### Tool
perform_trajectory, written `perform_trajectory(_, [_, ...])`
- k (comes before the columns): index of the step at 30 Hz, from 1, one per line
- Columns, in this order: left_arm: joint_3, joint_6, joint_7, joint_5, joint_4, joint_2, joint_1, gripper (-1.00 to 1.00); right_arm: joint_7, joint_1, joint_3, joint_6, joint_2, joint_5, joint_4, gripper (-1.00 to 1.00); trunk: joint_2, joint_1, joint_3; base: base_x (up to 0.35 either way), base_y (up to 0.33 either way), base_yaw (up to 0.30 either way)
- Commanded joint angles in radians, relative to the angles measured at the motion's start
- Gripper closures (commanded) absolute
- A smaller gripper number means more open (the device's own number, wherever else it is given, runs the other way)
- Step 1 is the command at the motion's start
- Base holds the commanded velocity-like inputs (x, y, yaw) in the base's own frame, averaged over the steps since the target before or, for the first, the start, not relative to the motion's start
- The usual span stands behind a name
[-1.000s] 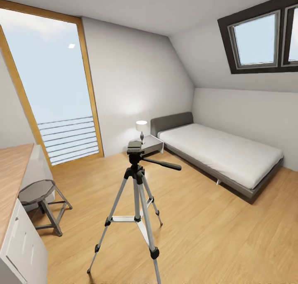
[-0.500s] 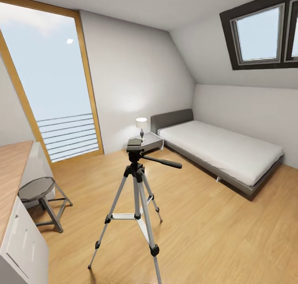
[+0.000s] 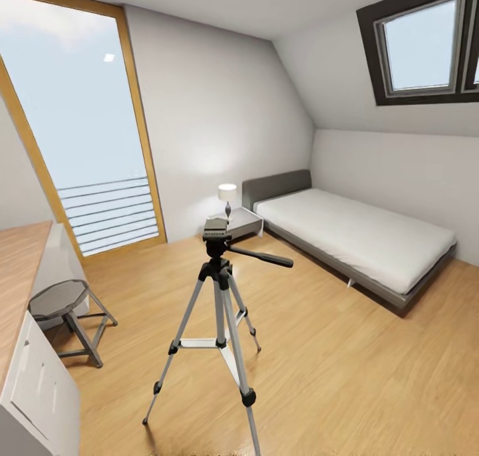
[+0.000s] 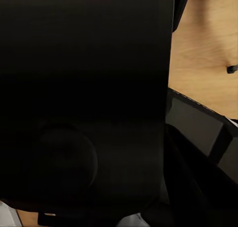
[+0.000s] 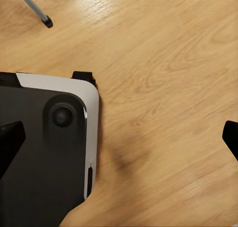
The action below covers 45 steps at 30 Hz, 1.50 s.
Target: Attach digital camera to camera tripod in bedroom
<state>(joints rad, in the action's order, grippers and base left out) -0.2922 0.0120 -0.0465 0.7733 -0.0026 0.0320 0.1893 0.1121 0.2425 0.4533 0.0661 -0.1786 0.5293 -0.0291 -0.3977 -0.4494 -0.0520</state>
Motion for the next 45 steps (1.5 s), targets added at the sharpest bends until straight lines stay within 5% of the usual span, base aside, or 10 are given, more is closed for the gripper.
perform_trajectory(1, [-0.008,0.003,-0.006,0.009,0.001,0.000,0.001,1.00,0.001,0.001,0.008,0.006,-0.001,0.008,-0.003,-1.00,-0.002,-0.001,-0.004,0.000,0.000,0.000])
perform_trajectory(45, [-0.008,0.006,-0.006,0.009,0.001,0.001,0.001,1.00,0.000,0.001,0.008,0.010,-0.001,0.008,-0.003,-1.00,-0.002,-0.001,-0.075,-0.024,0.015,0.000])
